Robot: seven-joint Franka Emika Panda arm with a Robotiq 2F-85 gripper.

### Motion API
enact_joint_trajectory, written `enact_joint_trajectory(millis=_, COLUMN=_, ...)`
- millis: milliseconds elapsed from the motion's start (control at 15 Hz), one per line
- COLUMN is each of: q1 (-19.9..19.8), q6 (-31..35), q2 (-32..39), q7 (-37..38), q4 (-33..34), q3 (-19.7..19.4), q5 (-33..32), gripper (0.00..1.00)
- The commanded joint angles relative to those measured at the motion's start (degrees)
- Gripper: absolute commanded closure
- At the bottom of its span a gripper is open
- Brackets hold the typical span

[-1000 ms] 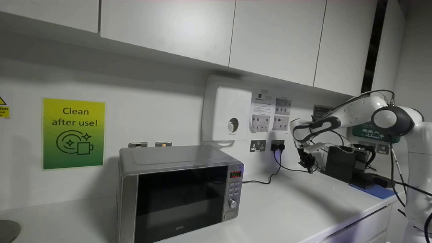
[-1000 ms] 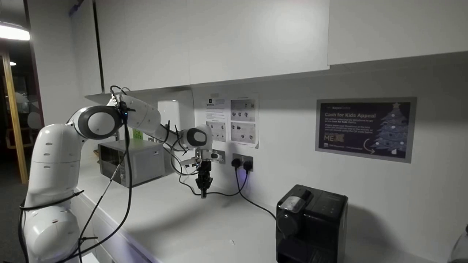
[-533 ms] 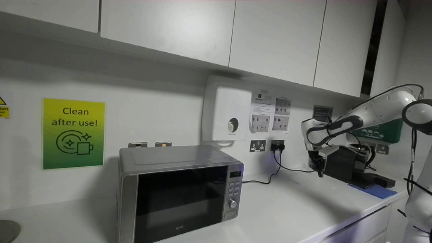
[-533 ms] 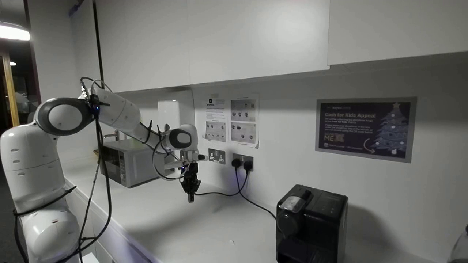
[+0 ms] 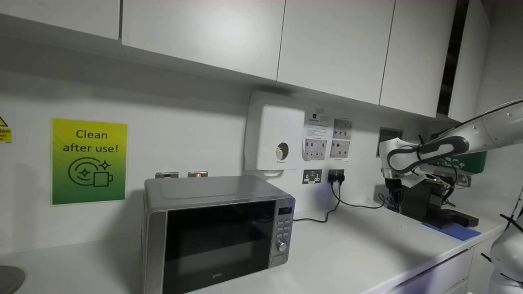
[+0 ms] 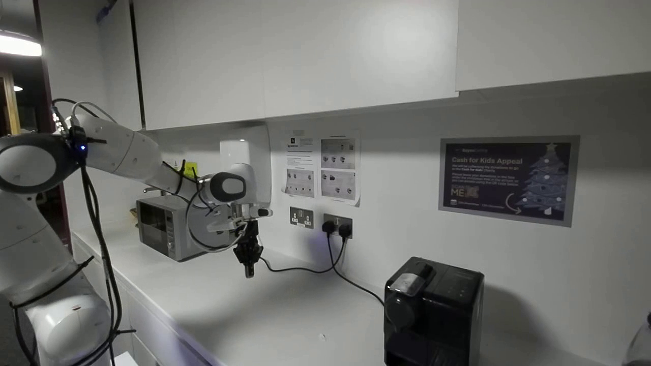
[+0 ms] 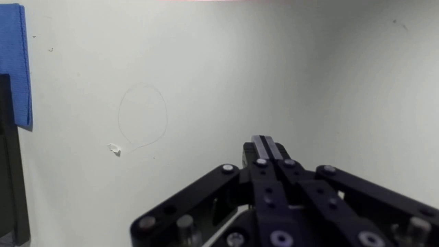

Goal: Press the switches on the bottom right socket.

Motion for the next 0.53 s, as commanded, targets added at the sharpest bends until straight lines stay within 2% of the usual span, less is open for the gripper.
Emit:
enact_joint_trajectory(millis=0, q1=-0.08, q6=2.32, q2=-6.61, q7=-5.9, q4=-4.27, q3=-0.92, q5=5.36, gripper=1.0)
enact_joint_trajectory(millis=467, q1=0.32, q6=1.08, q2=-12.31, q7=-13.69, q4=-5.19, q3=-3.75, q5=19.36, gripper=1.0)
